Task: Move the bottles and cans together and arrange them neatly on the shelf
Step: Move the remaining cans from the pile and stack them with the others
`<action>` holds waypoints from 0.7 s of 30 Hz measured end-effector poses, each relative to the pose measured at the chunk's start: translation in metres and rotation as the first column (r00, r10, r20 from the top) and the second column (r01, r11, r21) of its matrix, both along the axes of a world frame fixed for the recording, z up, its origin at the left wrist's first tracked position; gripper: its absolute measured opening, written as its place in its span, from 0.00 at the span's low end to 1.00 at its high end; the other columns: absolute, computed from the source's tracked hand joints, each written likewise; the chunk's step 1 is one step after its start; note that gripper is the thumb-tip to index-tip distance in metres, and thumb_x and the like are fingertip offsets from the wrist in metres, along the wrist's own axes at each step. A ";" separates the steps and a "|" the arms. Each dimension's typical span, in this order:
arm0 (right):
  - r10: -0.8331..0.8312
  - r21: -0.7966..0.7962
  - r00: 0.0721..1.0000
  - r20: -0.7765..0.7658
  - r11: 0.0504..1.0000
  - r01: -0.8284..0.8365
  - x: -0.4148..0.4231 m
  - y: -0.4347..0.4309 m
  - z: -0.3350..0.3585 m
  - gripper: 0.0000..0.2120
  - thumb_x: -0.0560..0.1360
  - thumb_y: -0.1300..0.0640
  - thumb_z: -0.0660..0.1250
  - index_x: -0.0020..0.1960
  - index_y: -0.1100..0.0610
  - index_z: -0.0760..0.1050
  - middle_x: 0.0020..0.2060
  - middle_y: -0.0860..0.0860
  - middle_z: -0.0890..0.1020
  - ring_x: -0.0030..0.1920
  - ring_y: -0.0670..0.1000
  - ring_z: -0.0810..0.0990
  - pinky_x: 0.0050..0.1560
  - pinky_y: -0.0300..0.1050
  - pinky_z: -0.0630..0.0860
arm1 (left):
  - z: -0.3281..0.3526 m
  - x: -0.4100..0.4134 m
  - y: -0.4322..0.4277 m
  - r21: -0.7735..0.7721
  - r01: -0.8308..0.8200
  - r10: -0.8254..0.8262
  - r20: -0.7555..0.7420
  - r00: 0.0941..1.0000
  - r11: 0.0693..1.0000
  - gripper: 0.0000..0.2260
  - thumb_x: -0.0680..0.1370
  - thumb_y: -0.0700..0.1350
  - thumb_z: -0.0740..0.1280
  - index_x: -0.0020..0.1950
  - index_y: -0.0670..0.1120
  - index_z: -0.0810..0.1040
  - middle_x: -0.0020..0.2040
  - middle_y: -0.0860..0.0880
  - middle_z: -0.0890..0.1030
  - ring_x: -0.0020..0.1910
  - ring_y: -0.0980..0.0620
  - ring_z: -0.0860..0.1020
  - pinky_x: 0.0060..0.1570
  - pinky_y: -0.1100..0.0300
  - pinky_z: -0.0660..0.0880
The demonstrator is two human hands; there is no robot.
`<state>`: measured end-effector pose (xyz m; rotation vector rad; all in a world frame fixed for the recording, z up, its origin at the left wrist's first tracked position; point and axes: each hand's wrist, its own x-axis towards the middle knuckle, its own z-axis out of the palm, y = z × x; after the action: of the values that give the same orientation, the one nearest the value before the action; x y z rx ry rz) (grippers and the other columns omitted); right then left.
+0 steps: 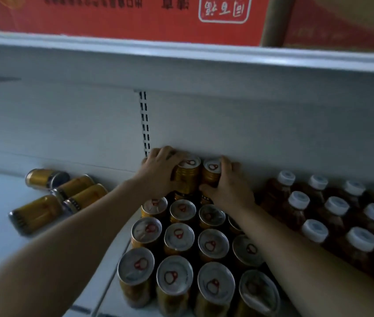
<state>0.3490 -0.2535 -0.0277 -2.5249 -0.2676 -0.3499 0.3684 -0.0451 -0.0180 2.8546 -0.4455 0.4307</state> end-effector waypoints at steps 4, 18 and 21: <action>-0.045 -0.288 0.998 0.053 0.956 0.058 0.000 0.003 0.011 0.34 0.69 0.39 0.71 0.64 0.59 0.62 0.62 0.56 0.65 0.62 0.59 0.66 0.53 0.52 0.69 | 0.009 -0.005 0.003 -0.036 0.050 -0.053 -0.085 0.995 0.998 0.41 0.66 0.61 0.72 0.75 0.53 0.58 0.74 0.46 0.60 0.72 0.41 0.58 0.70 0.43 0.59; 0.234 -0.402 0.955 0.181 0.904 -0.145 -0.016 0.100 0.056 0.34 0.73 0.38 0.63 0.72 0.55 0.61 0.69 0.57 0.65 0.70 0.59 0.60 0.69 0.53 0.61 | -0.052 -0.082 0.215 -0.038 -0.581 0.552 -0.268 0.790 0.813 0.34 0.69 0.69 0.61 0.72 0.57 0.60 0.74 0.47 0.60 0.70 0.39 0.60 0.65 0.41 0.63; 0.297 -0.403 0.944 0.141 0.889 -0.219 -0.025 0.159 0.045 0.31 0.74 0.39 0.64 0.69 0.57 0.64 0.65 0.57 0.67 0.67 0.58 0.62 0.65 0.53 0.66 | -0.070 -0.096 0.254 0.051 -0.580 0.554 -0.376 0.743 0.813 0.43 0.63 0.72 0.63 0.73 0.57 0.56 0.72 0.46 0.63 0.66 0.38 0.65 0.62 0.42 0.67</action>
<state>0.3239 -0.0941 0.0169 -2.7849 -0.8181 -0.4827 0.2721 0.2093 -0.0878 2.8522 0.5246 -0.0271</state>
